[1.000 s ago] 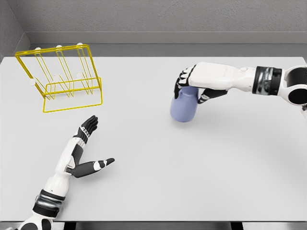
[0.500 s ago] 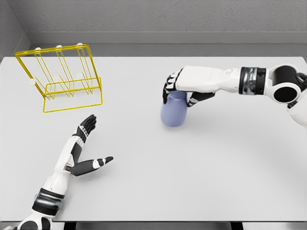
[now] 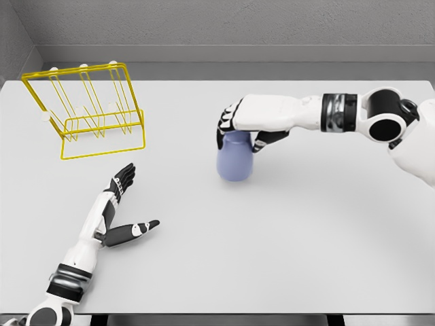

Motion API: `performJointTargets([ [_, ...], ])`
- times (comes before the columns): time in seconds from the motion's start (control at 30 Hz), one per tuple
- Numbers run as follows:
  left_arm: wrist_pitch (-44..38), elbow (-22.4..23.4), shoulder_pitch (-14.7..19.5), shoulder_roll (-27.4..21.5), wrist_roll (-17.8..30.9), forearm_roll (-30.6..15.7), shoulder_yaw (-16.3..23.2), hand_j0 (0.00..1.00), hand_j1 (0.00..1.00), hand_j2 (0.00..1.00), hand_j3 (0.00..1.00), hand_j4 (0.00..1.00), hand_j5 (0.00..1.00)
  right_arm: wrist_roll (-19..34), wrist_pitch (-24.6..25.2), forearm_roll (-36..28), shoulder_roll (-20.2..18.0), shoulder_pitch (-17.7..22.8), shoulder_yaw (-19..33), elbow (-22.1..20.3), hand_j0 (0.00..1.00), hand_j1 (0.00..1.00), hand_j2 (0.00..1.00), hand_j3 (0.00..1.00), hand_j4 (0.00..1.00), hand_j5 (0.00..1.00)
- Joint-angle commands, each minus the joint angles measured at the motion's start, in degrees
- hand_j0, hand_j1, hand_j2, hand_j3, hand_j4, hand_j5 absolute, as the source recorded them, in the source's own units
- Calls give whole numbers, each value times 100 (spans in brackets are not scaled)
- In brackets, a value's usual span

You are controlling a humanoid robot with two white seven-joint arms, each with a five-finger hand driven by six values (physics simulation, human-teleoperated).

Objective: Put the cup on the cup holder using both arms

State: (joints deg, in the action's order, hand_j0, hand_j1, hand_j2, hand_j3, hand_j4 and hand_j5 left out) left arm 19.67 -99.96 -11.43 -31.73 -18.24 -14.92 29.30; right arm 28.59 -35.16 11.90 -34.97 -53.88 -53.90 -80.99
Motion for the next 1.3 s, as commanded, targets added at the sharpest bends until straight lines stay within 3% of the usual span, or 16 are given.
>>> performJointTargets([
  [0.0, -7, -6, 0, 9, 5, 16, -3, 100, 100, 100, 100, 100, 100, -3, 16, -30, 52, -9, -33, 13, 55, 55, 55, 55, 55, 55],
  [1.27, 1, -24, -53, 35, -74, 16, -73, 100, 100, 100, 100, 100, 100, -3, 16, 172, 782, -185, -375, 31, 55, 55, 55, 55, 55, 55],
])
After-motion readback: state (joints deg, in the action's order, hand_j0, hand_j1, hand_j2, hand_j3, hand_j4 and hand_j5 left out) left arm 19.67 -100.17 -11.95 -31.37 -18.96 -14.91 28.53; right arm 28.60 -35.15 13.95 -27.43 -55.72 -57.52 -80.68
